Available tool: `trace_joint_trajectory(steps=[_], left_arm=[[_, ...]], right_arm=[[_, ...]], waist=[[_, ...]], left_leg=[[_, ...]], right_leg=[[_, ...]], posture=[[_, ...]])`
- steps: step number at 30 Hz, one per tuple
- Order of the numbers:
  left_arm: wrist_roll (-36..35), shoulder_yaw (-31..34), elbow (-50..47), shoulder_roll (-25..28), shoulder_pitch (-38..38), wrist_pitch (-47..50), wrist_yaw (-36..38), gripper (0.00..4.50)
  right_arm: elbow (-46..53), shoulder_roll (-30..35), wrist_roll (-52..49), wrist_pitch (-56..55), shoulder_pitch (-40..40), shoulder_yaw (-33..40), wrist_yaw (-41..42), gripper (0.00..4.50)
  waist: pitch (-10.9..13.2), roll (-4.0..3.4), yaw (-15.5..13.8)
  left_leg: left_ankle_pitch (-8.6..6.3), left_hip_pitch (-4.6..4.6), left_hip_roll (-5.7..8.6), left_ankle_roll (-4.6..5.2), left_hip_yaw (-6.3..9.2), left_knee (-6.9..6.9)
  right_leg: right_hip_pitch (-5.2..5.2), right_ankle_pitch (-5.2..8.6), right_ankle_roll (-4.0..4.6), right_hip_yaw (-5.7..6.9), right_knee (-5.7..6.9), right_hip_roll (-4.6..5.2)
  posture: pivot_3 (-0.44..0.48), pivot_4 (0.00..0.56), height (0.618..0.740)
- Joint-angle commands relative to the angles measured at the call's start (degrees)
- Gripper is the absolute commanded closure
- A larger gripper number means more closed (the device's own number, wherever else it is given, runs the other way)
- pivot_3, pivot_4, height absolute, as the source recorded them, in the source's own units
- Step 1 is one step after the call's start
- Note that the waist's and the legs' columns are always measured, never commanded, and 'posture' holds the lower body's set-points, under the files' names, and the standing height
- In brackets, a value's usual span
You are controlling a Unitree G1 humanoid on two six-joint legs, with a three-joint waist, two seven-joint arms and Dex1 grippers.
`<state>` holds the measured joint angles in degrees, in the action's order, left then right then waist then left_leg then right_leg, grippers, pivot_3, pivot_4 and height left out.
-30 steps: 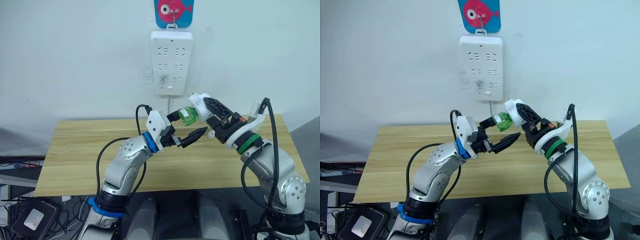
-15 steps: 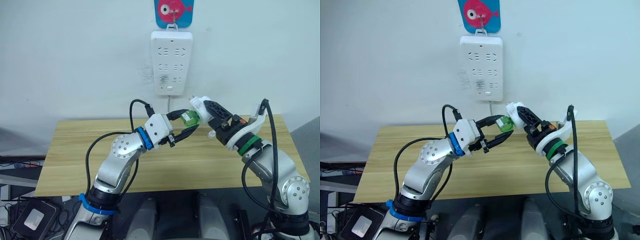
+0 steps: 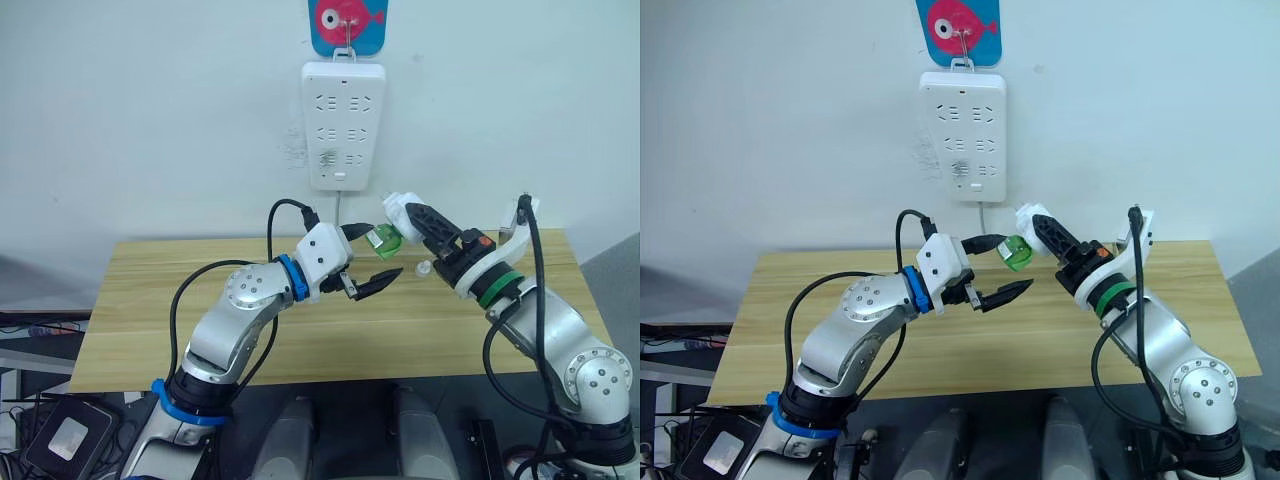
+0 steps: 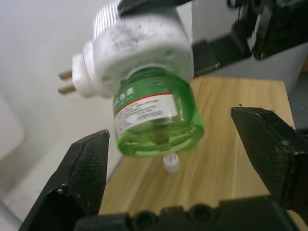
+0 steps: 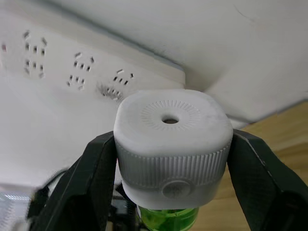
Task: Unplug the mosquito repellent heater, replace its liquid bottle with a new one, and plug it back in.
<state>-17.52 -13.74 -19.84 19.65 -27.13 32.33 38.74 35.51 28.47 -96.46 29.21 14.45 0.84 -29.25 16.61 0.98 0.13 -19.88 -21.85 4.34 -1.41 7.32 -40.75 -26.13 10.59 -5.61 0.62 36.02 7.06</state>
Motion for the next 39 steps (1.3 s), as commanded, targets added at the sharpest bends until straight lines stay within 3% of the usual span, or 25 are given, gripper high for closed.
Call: trace_joint_trajectory(steps=[1, 9, 12, 17, 24, 28, 29, 39], left_arm=[[-0.7, -0.1, -2.0, 0.5, -2.4, 2.9, -0.1, 0.00], [0.0, -1.8, -0.2, 0.8, -5.2, 6.1, 0.4, 0.00], [0.4, -2.6, -0.4, 0.9, -5.1, 6.7, 0.2, 0.62], [0.5, -3.0, -0.4, 0.2, -4.5, 7.5, -0.2, 2.16], [1.1, -3.0, -0.3, -0.7, -4.5, 7.0, -1.3, 2.20], [1.4, -3.0, -0.5, -1.3, -4.0, 6.0, -1.7, 2.20], [1.3, -3.0, -0.6, -1.4, -3.9, 6.2, -1.7, 2.20], [0.2, -3.0, -1.1, -2.4, -4.3, 6.4, -1.2, 2.20]], right_arm=[[2.6, 2.8, 6.1, 2.8, 1.2, -0.1, 6.3, 1.51], [4.0, 3.2, 13.7, 4.8, 0.0, -0.6, 11.8, 1.51], [4.5, 2.6, 14.9, 5.2, -0.1, -0.9, 12.5, 1.51], [5.2, 1.9, 16.4, 6.0, 0.0, -1.3, 13.8, 1.51], [5.9, 1.9, 19.5, 7.5, 0.4, -2.2, 15.7, 1.51], [5.6, 0.6, 21.7, 7.7, 1.1, -2.9, 16.1, 0.14], [5.4, 0.1, 22.5, 7.7, 1.4, -3.1, 15.9, 0.01], [4.0, -3.7, 24.5, 9.7, 1.6, -2.7, 15.7, 0.00]], waist=[[0.0, 0.00, 0.0], [0.0, 0.01, 0.0], [0.0, 0.01, 0.0], [0.0, 0.01, 0.0], [0.0, 0.01, 0.0], [0.0, 0.01, 0.0], [0.0, 0.01, 0.0], [0.0, 0.00, 0.0]], left_leg=[[0.00, 0.00, 0.00, 0.00, -0.01, 0.00], [0.00, -0.02, -0.01, 0.00, -0.06, 0.01], [0.00, -0.01, -0.01, 0.00, -0.06, 0.00], [0.00, -0.01, -0.01, 0.00, -0.03, 0.00], [0.00, -0.01, -0.01, 0.00, -0.05, 0.00], [0.00, -0.02, -0.01, 0.00, -0.04, 0.00], [0.00, -0.01, -0.01, 0.00, -0.04, 0.00], [0.00, -0.01, -0.01, -0.01, -0.02, 0.00]], right_leg=[[0.00, 0.00, 0.00, 0.00, 0.00, 0.00], [0.00, 0.00, 0.00, 0.01, -0.03, 0.02], [0.00, 0.00, 0.00, 0.00, -0.03, 0.02], [0.00, 0.00, 0.00, 0.01, -0.03, 0.02], [-0.01, 0.00, 0.00, 0.01, -0.03, 0.02], [-0.01, 0.00, 0.00, 0.01, -0.03, 0.02], [-0.01, 0.00, 0.00, 0.01, -0.03, 0.02], [-0.01, 0.00, 0.00, 0.01, -0.03, 0.02]], posture=[[0.011, 0.263, 0.740], [0.005, 0.268, 0.740], [0.005, 0.268, 0.740], [0.007, 0.269, 0.740], [0.009, 0.269, 0.740], [0.008, 0.268, 0.740], [0.006, 0.267, 0.740], [0.002, 0.259, 0.740]])
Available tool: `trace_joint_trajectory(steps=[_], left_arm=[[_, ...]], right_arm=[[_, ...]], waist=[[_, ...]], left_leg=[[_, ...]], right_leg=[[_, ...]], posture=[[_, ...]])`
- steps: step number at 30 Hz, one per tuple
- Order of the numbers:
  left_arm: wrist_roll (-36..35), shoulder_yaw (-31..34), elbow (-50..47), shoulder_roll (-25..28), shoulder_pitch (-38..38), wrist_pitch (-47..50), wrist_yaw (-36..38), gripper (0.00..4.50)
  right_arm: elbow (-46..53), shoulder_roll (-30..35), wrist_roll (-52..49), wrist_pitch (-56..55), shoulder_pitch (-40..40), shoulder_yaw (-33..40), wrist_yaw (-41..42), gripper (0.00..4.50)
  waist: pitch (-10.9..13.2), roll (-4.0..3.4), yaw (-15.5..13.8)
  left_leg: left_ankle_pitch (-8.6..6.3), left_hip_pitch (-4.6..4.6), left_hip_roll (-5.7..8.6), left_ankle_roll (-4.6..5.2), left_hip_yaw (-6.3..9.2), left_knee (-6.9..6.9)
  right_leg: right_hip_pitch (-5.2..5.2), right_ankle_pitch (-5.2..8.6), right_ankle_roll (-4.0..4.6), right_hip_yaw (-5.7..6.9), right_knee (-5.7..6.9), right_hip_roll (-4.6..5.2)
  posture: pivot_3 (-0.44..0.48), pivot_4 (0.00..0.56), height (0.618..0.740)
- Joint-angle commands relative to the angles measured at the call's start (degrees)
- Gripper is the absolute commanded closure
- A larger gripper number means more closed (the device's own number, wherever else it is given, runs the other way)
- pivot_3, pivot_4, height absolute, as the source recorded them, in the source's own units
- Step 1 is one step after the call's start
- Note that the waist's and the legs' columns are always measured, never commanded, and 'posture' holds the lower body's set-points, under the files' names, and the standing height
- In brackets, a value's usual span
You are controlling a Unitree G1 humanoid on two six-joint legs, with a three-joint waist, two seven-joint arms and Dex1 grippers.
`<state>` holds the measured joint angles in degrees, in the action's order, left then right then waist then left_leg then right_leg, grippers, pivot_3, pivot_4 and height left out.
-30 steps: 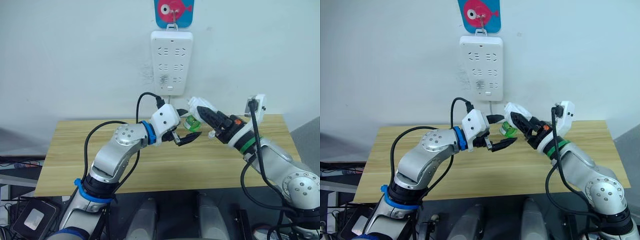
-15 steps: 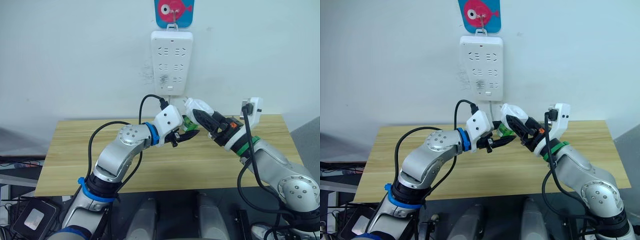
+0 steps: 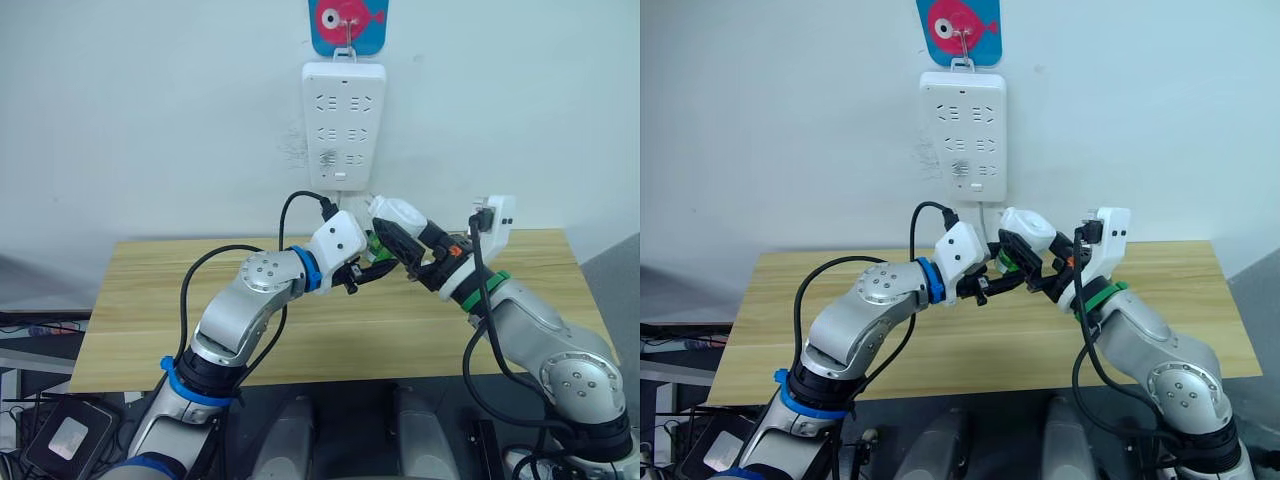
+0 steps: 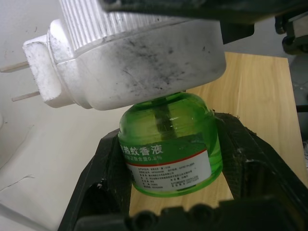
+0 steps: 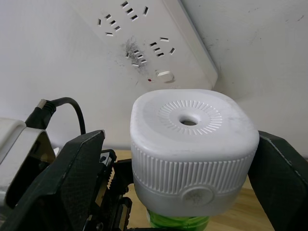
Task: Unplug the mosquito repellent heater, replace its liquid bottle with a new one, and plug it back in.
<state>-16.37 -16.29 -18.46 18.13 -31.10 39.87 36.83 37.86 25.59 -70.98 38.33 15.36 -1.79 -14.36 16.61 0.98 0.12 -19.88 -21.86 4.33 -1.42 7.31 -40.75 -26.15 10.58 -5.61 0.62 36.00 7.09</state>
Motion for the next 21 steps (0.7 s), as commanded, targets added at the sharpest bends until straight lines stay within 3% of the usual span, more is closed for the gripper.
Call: trace_joint_trajectory(steps=[1, 13, 18, 21], left_arm=[[-1.0, -0.6, -2.5, -0.9, -0.4, -1.2, 0.8, 2.20], [-1.4, -0.8, -3.9, -0.9, 0.6, -0.2, 0.8, 2.20], [-1.6, -0.8, -4.4, -0.8, 1.0, 0.0, 0.7, 2.20], [-2.0, -0.8, -4.8, -0.8, 1.2, 0.4, 0.7, 2.20]], right_arm=[[1.6, -1.1, -1.0, 0.7, 0.6, 0.0, 0.6, 0.00], [1.4, -2.9, -0.9, 1.4, 0.4, 1.5, 0.8, 0.00], [1.7, -3.2, -0.7, 1.4, 0.3, 1.6, 1.2, 1.54], [1.8, -3.5, -0.5, 1.4, 0.3, 1.7, 1.1, 1.54]], waist=[[0.0, 0.00, 0.0], [0.0, 0.00, 0.0], [0.0, 0.00, 0.0], [0.0, -0.01, 0.0]], left_leg=[[0.00, 0.00, 0.00, 0.00, 0.00, 0.00], [0.00, 0.00, 0.00, 0.00, 0.03, 0.00], [0.00, 0.01, 0.00, 0.00, 0.03, 0.00], [0.00, 0.01, 0.00, 0.00, 0.02, 0.00]], right_leg=[[0.00, 0.00, 0.00, 0.00, 0.00, 0.00], [0.00, 0.00, 0.00, 0.00, 0.01, 0.00], [0.00, 0.00, 0.00, -0.01, 0.01, 0.00], [0.00, 0.00, 0.00, -0.01, 0.01, 0.00]], posture=[[0.002, 0.259, 0.740], [0.011, 0.258, 0.740], [0.014, 0.254, 0.740], [0.016, 0.253, 0.740]])
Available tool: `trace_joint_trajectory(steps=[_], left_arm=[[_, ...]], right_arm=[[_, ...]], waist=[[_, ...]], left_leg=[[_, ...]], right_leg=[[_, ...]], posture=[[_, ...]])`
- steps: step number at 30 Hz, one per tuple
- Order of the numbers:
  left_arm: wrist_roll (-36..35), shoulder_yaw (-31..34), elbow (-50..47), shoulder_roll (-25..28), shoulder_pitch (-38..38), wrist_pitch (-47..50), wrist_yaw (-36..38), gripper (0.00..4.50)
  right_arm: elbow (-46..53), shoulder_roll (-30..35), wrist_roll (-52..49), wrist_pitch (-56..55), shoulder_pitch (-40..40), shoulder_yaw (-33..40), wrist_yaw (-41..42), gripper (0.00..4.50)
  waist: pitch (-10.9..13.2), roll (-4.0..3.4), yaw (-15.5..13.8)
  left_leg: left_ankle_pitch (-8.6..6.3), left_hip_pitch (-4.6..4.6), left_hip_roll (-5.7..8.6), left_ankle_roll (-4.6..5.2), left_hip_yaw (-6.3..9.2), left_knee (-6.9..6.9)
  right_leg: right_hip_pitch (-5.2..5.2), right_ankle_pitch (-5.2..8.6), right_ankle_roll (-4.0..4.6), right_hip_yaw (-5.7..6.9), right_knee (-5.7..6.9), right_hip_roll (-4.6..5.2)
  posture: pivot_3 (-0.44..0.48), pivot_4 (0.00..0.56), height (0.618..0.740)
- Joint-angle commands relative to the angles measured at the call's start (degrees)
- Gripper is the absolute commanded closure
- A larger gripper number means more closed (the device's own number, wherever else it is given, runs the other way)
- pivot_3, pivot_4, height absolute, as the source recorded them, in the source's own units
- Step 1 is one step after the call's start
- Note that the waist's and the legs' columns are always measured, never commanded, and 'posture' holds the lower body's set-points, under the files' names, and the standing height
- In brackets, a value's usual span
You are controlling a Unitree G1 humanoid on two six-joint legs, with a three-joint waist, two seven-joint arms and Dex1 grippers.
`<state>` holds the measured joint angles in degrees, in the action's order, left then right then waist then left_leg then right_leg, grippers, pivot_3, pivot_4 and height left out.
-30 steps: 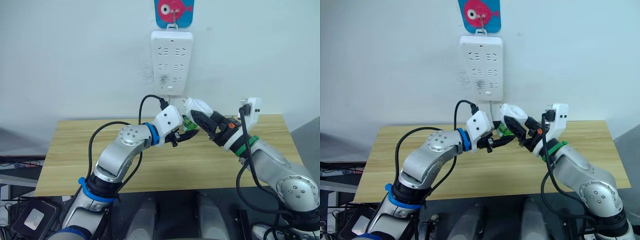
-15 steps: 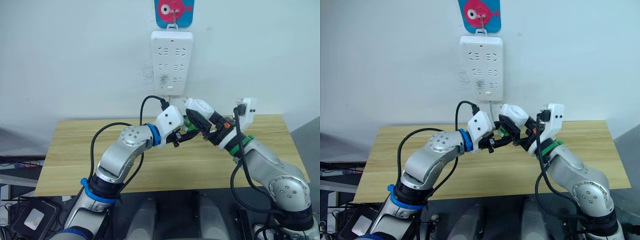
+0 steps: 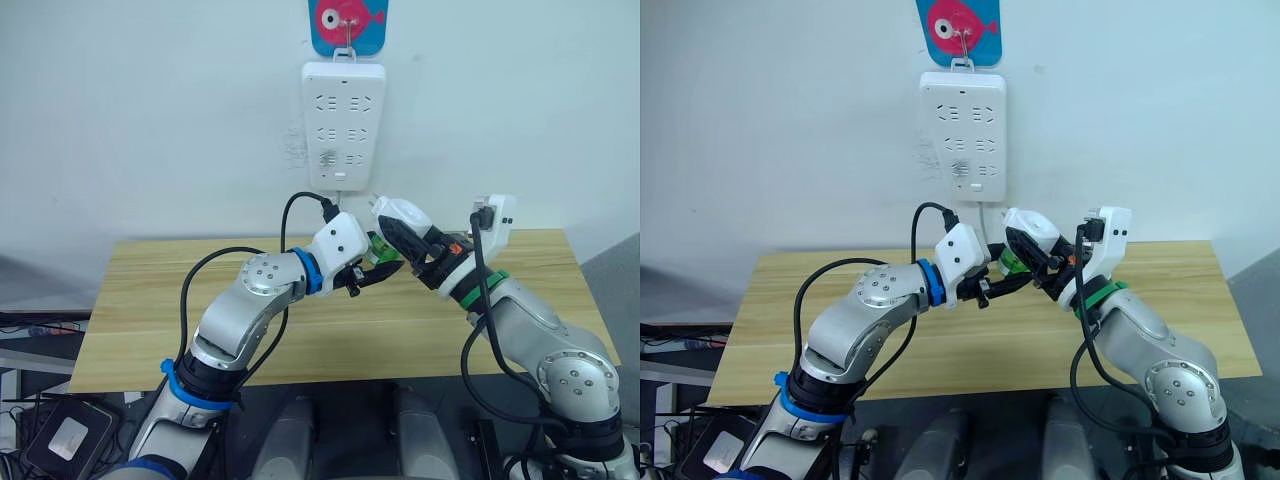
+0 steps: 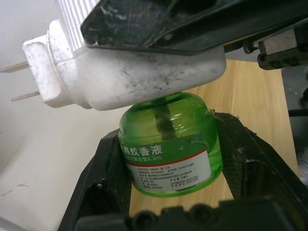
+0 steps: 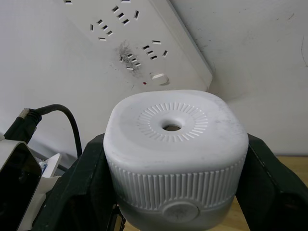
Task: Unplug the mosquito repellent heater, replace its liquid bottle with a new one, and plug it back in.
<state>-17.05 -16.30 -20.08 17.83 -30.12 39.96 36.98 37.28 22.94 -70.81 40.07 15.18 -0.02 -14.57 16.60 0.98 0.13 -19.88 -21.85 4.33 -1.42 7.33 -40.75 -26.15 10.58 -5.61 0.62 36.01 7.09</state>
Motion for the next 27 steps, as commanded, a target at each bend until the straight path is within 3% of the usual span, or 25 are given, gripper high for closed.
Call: trace_joint_trajectory(steps=[1, 6, 13, 16, 19, 23, 27], left_arm=[[-1.4, -0.9, -3.2, -0.5, 0.3, 0.3, 0.6, 2.20], [-0.7, -1.3, -3.6, -0.2, 0.6, 0.4, 0.3, 2.20], [-1.0, 0.6, -5.7, 1.4, 1.7, -0.7, 0.4, 0.00], [-8.5, 9.7, -9.6, 6.7, 3.9, 4.6, 4.0, 0.00], [-13.9, 17.3, -10.1, 10.1, 6.0, 7.2, 4.7, 0.00], [-12.4, 23.4, -5.2, 11.2, 7.2, -1.1, 3.9, 0.00], [-6.6, 25.3, 4.1, 9.8, 2.6, -14.3, 1.0, 0.00]], right_arm=[[2.4, -0.9, -0.5, -0.2, 0.5, -0.1, 1.4, 1.54], [2.4, -1.2, -0.2, 0.0, 0.5, -0.1, 1.6, 1.54], [2.1, -1.3, 1.1, 0.1, -0.1, 0.1, 2.8, 1.54], [0.4, 0.6, 4.9, -0.6, -0.9, 1.2, 6.0, 1.54], [1.3, 6.9, 15.4, -2.0, -2.8, -1.3, 13.7, 1.54], [2.2, 8.5, 19.6, -3.9, -5.1, -0.5, 17.9, 1.54], [2.8, 7.3, 22.5, -3.9, -4.2, 0.0, 18.4, 1.54]], waist=[[0.0, 0.00, 0.0], [0.0, 0.00, 0.0], [0.0, 0.00, 0.0], [-0.1, -0.06, 0.1], [-0.3, -0.23, 0.2], [-0.4, -0.20, -0.1], [-0.5, -0.11, -0.3]], left_leg=[[0.00, 0.00, 0.00, 0.00, 0.00, 0.00], [0.00, 0.00, 0.00, 0.00, 0.01, 0.00], [0.00, 0.00, 0.01, 0.00, 0.01, 0.00], [0.00, 0.00, -0.01, -0.01, -0.01, 0.00], [0.00, 0.01, -0.01, -0.01, 0.00, 0.03], [0.00, 0.01, 0.01, -0.01, -0.10, 0.02], [0.01, 0.01, 0.01, -0.02, -0.09, -0.07]], right_leg=[[0.00, 0.00, 0.00, 0.00, 0.00, 0.00], [0.00, 0.00, 0.00, 0.00, 0.00, 0.00], [0.00, 0.00, 0.00, -0.01, 0.00, 0.00], [-0.01, 0.00, 0.00, -0.01, 0.01, 0.00], [-0.07, 0.00, 0.01, -0.04, 0.03, -0.01], [-0.02, 0.00, 0.00, 0.01, 0.00, -0.01], [0.02, -0.01, 0.01, 0.00, 0.02, 0.01]], posture=[[0.016, 0.253, 0.740], [0.019, 0.247, 0.740], [0.023, 0.237, 0.740], [0.024, 0.225, 0.740], [0.019, 0.222, 0.740], [0.020, 0.228, 0.740], [0.026, 0.232, 0.740]])
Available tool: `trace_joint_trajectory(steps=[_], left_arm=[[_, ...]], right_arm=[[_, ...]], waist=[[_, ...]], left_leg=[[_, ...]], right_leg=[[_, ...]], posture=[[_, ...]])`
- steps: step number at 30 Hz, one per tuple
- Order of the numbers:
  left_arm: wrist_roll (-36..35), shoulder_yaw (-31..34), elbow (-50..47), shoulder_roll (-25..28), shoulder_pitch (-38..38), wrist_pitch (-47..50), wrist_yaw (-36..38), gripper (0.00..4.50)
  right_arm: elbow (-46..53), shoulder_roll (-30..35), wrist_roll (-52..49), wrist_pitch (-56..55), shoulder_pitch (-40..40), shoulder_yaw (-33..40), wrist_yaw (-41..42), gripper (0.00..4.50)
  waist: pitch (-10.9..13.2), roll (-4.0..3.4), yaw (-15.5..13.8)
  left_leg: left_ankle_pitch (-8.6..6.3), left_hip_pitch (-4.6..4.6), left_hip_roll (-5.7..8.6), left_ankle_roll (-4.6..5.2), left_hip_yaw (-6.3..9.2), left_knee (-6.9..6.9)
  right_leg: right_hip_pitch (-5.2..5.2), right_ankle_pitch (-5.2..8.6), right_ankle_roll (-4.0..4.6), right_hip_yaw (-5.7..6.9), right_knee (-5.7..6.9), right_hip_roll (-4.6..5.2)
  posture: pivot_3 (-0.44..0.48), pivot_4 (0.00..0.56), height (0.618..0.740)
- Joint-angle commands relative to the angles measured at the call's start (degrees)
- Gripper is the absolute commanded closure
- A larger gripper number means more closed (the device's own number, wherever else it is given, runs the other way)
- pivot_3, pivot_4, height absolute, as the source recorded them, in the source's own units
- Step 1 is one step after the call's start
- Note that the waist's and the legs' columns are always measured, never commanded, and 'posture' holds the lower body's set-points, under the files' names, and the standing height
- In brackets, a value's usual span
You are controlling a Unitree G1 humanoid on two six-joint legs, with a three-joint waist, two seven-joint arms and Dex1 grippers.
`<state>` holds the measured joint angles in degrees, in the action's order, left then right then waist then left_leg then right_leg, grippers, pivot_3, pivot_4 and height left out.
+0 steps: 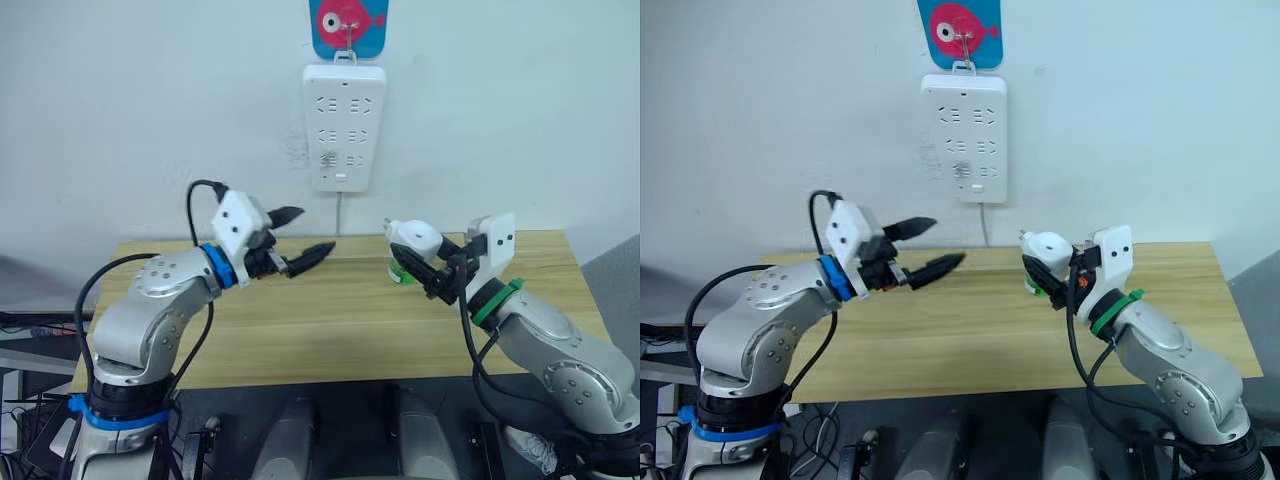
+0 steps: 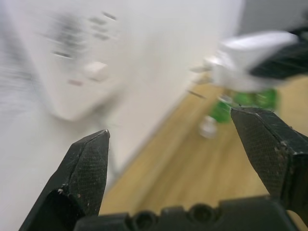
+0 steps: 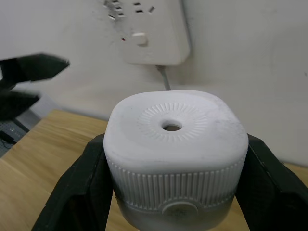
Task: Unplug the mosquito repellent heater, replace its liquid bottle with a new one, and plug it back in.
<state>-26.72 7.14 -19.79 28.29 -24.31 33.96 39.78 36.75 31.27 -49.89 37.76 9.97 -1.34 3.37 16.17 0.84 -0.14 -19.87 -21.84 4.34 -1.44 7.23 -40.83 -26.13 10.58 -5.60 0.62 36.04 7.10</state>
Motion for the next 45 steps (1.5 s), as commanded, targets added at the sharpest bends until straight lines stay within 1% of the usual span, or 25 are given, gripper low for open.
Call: trace_joint_trajectory(steps=[1, 3, 5, 7, 9, 16, 21, 23, 27, 30, 33, 34, 35, 41, 42, 45], left_arm=[[3.8, 1.6, 6.4, -1.3, -5.1, -10.1, -2.4, 0.00], [5.6, 0.3, 10.9, -2.3, -8.0, -13.2, -3.1, 0.00], [5.9, -0.6, 15.2, -4.5, -10.8, -15.4, -3.4, 0.00], [6.6, -2.7, 19.8, -6.8, -14.0, -18.4, -1.8, 0.00], [7.3, -3.9, 23.5, -8.0, -16.4, -20.8, -0.4, 0.00], [8.0, -5.3, 33.7, -9.6, -22.3, -26.6, 5.0, 0.00], [7.2, -6.7, 35.9, -10.4, -23.9, -27.0, 10.1, 0.00], [7.5, -6.9, 37.0, -10.6, -24.5, -27.4, 11.2, 0.00], [8.2, -7.0, 39.9, -10.9, -26.4, -28.6, 12.1, 0.00], [8.2, -7.1, 40.9, -11.0, -27.0, -29.0, 13.0, 0.00], [8.1, -7.0, 41.1, -10.8, -27.0, -28.7, 13.3, 0.59], [8.0, -6.9, 40.9, -10.6, -26.8, -28.4, 13.4, 1.00], [7.7, -6.8, 40.5, -10.4, -26.5, -28.0, 13.6, 1.23], [4.5, -5.4, 37.6, -9.8, -25.3, -22.4, 13.9, 3.12], [4.1, -5.2, 37.2, -9.7, -25.2, -21.4, 14.0, 3.18], [2.1, -4.8, 36.1, -9.3, -24.9, -17.0, 14.7, 3.17]], right_arm=[[3.3, -2.0, 2.0, -1.6, 1.5, 1.5, -0.3, 1.54], [3.2, -3.8, 2.1, -1.3, 2.4, 1.8, -1.2, 1.54], [3.0, -4.9, 3.5, -1.0, 3.0, 1.2, -1.2, 1.54], [2.1, -5.5, 5.8, -1.5, 2.6, 0.6, -0.6, 1.54], [1.6, -6.2, 7.1, -1.7, 2.5, 0.9, -0.4, 1.54], [1.2, -7.6, 9.5, -1.8, 2.0, 2.6, 1.0, 1.54], [2.4, -8.7, 9.7, -0.8, 2.7, 3.3, 0.4, 1.54], [2.8, -9.0, 9.9, -0.4, 2.9, 3.5, 0.2, 1.54], [3.3, -9.5, 10.1, 0.5, 3.4, 3.8, -0.3, 1.54], [3.8, -9.9, 10.1, 1.3, 4.0, 3.8, -0.7, 1.54], [4.3, -10.2, 10.0, 2.3, 5.0, 4.0, -1.0, 1.54], [4.4, -10.2, 9.9, 2.5, 5.2, 4.1, -1.1, 1.54], [4.4, -10.2, 10.1, 2.6, 5.3, 4.1, -1.0, 1.54], [4.9, -9.7, 11.4, 2.7, 5.2, 3.7, -0.5, 1.54], [4.9, -9.9, 11.5, 2.7, 5.5, 3.5, -0.7, 1.54], [5.5, -11.0, 11.0, 3.4, 7.5, 2.8, -1.5, 1.54]], waist=[[0.0, 0.06, 0.0], [-0.1, 0.12, -0.1], [-0.1, 0.12, 0.0], [-0.1, 0.16, 0.0], [-0.1, 0.17, 0.0], [-0.1, 0.18, -0.8], [-0.1, 0.20, -1.3], [-0.1, 0.19, -0.9], [-0.1, 0.19, 1.0], [-0.1, 0.19, 1.2], [-0.1, 0.19, 1.2], [-0.1, 0.19, 1.3], [-0.1, 0.19, 1.4], [-0.1, 0.19, 1.9], [-0.1, 0.19, 1.9], [-0.1, 0.19, 2.1]], left_leg=[[0.00, 0.00, 0.00, -0.01, 0.01, 0.00], [0.00, 0.00, 0.00, -0.01, 0.00, 0.00], [0.00, 0.00, 0.01, 0.00, -0.01, 0.00], [0.00, -0.02, 0.04, 0.00, 0.03, 0.02], [0.00, -0.05, 0.05, 0.00, 0.06, 0.02], [0.08, -0.04, 0.06, -0.04, 0.14, -0.17], [0.10, -0.05, 0.10, -0.01, 0.22, -0.26], [0.09, -0.04, 0.10, 0.00, 0.19, -0.25], [0.08, -0.06, 0.06, 0.01, 0.12, -0.02], [0.08, -0.08, 0.06, 0.01, 0.11, -0.02], [0.08, -0.07, 0.07, 0.01, 0.10, -0.10], [0.08, -0.07, 0.06, 0.01, 0.10, -0.09], [0.08, -0.07, 0.06, 0.01, 0.11, -0.08], [0.05, -0.09, 0.07, 0.05, 0.12, 0.01], [0.05, -0.09, 0.07, 0.05, 0.12, 0.01], [0.05, -0.09, 0.06, 0.05, 0.10, 0.00]], right_leg=[[0.00, 0.00, 0.00, 0.01, -0.01, 0.00], [-0.01, 0.00, 0.00, 0.01, 0.00, 0.00], [-0.01, -0.01, 0.00, -0.01, -0.02, 0.01], [-0.01, -0.01, 0.00, 0.03, -0.02, 0.03], [-0.01, -0.01, 0.00, 0.07, -0.01, 0.03], [0.10, -0.11, -0.02, 0.13, 0.04, 0.03], [0.22, -0.18, -0.06, 0.15, -0.02, 0.03], [0.21, -0.18, -0.07, 0.13, -0.04, 0.03], [0.08, -0.18, -0.07, 0.10, 0.01, 0.01], [0.05, -0.18, -0.07, 0.10, 0.02, 0.01], [0.06, -0.18, -0.07, 0.06, -0.02, 0.02], [0.06, -0.18, -0.07, 0.06, 0.00, 0.02], [0.05, -0.18, -0.07, 0.07, 0.00, 0.01], [0.04, -0.18, -0.07, 0.07, -0.01, 0.01], [0.03, -0.18, -0.07, 0.07, -0.01, 0.01], [0.02, -0.18, -0.07, 0.06, 0.01, 0.01]], posture=[[0.030, 0.231, 0.740], [0.022, 0.234, 0.740], [0.014, 0.236, 0.740], [0.011, 0.235, 0.740], [0.007, 0.237, 0.740], [-0.032, 0.239, 0.740], [-0.044, 0.240, 0.740], [-0.049, 0.241, 0.740], [-0.054, 0.243, 0.740], [-0.054, 0.244, 0.740], [-0.056, 0.244, 0.740], [-0.056, 0.244, 0.740], [-0.056, 0.244, 0.740], [-0.056, 0.244, 0.740], [-0.056, 0.245, 0.740], [-0.057, 0.246, 0.740]])
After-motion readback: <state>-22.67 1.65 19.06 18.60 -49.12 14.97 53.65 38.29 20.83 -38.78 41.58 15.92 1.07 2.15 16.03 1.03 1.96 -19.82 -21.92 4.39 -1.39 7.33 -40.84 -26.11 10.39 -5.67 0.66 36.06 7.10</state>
